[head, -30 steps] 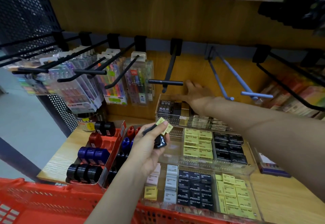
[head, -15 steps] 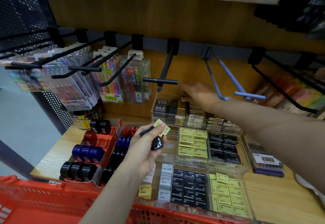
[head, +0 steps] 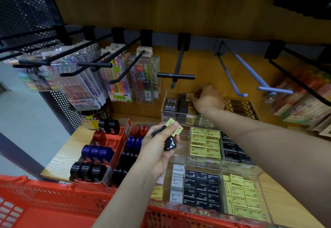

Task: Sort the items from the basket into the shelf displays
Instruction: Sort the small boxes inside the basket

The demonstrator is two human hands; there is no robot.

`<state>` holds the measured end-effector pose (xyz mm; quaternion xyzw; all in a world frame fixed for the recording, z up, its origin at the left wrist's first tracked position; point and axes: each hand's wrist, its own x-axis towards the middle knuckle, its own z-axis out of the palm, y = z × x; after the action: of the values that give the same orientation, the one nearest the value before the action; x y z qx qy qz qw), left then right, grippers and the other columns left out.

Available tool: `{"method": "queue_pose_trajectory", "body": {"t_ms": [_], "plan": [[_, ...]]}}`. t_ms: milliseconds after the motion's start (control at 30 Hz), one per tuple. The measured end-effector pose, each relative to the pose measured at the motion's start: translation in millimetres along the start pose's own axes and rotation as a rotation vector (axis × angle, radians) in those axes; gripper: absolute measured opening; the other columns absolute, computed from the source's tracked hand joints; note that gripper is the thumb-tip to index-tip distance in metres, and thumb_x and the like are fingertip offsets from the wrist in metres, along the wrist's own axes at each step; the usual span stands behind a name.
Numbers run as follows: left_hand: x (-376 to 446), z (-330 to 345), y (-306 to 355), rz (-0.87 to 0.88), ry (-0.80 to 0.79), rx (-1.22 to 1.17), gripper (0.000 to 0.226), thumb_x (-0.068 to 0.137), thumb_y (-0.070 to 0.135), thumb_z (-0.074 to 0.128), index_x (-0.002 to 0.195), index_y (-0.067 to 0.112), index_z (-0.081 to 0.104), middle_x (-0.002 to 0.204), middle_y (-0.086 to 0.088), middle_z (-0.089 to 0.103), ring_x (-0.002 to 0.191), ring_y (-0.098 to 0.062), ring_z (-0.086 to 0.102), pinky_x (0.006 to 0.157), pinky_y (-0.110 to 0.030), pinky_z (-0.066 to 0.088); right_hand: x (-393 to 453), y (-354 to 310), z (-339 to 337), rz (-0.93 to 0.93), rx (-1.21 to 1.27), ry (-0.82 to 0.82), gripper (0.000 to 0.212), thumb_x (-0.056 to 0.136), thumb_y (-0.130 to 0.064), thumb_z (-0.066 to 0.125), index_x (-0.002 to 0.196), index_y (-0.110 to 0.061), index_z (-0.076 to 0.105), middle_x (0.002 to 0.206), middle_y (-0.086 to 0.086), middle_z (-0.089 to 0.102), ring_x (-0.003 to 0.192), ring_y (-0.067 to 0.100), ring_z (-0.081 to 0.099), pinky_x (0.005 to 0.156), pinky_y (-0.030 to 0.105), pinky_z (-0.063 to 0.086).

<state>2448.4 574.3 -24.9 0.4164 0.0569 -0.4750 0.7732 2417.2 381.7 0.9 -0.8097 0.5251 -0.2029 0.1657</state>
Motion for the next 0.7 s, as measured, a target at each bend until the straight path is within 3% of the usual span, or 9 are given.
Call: {"method": "queue_pose_trajectory", "body": {"t_ms": [67,100,200,300,467,567,633,700], "plan": [[1.0,0.1,0.5,0.001,-0.002,0.004,0.052,0.052,0.008,0.087,0.100,0.004,0.068,0.091,-0.016,0.075,0.087,-0.026,0.069,0.059,-0.027,0.057,-4.3,7.4,3.1,-0.159,-0.093,0.082,0.026,0.097,-0.047,0.053,0.110,-0.027,0.063,0.122,0.004,0.059,0.106,0.026,0.059,0.082,0.038,0.047],[1.3,-0.1,0.7,0.003,-0.001,0.006,0.052,0.052,0.008,0.087,0.100,0.004,0.068,0.092,-0.016,0.075,0.087,-0.026,0.069,0.059,-0.027,0.057,-6.6,9.5,3.9,-0.295,-0.093,0.049,0.033,0.099,-0.051,0.044,0.117,-0.028,0.060,0.130,0.002,0.055,0.116,0.026,0.054,0.091,0.042,0.042],[0.8,0.0,0.6,0.011,0.002,0.011,0.046,0.054,0.008,0.087,0.096,0.005,0.068,0.095,-0.015,0.073,0.087,-0.024,0.068,0.059,-0.027,0.057,-17.9,15.2,5.0,-0.626,-0.230,-0.279,0.060,0.098,-0.066,0.016,0.144,-0.037,0.041,0.157,-0.011,0.031,0.145,0.017,0.025,0.115,0.052,0.015],[-1.8,0.0,0.1,0.016,0.000,0.010,0.044,0.055,0.008,0.086,0.094,0.006,0.068,0.098,-0.015,0.071,0.089,-0.024,0.067,0.059,-0.026,0.056,-21.5,22.3,6.3,-0.659,-0.372,-0.331,0.074,0.091,-0.074,0.002,0.152,-0.038,0.023,0.162,-0.015,0.015,0.150,0.010,0.007,0.119,0.055,0.007],[-4.4,-1.8,0.4,0.017,-0.008,0.024,0.041,0.055,0.008,0.086,0.091,0.007,0.069,0.090,-0.014,0.075,0.086,-0.023,0.068,0.060,-0.027,0.056,-28.2,31.0,3.6,-0.635,-0.457,-0.344,0.084,0.086,-0.078,-0.001,0.156,-0.031,0.004,0.164,-0.011,0.007,0.151,0.014,0.002,0.119,0.054,-0.001],[-8.1,-0.1,4.5,0.045,-0.022,0.030,0.040,0.053,0.008,0.087,0.090,0.006,0.069,0.079,-0.010,0.076,0.081,-0.022,0.070,0.061,-0.027,0.056,-43.0,37.6,-5.8,-0.577,-0.477,-0.351,0.085,0.087,-0.076,0.000,0.156,-0.029,0.005,0.164,-0.009,0.006,0.152,0.015,0.000,0.118,0.059,-0.006],[-17.1,4.3,9.0,0.068,-0.024,0.037,0.044,0.053,0.009,0.087,0.092,0.005,0.068,0.079,-0.011,0.076,0.083,-0.023,0.069,0.061,-0.028,0.056,-58.4,43.0,-22.7,-0.556,-0.454,-0.359,0.070,0.097,-0.064,0.015,0.156,-0.026,0.009,0.164,-0.007,0.007,0.152,0.015,0.001,0.119,0.058,-0.006],[-34.0,10.4,14.2,0.075,-0.038,0.072,0.049,0.053,0.010,0.087,0.096,0.004,0.066,0.080,-0.011,0.076,0.084,-0.024,0.070,0.061,-0.028,0.056,-83.8,47.5,-47.4,-0.534,-0.217,-0.346,0.056,0.103,-0.035,0.037,0.155,-0.026,0.018,0.163,-0.005,0.018,0.150,0.015,0.013,0.123,0.048,0.007]]}}
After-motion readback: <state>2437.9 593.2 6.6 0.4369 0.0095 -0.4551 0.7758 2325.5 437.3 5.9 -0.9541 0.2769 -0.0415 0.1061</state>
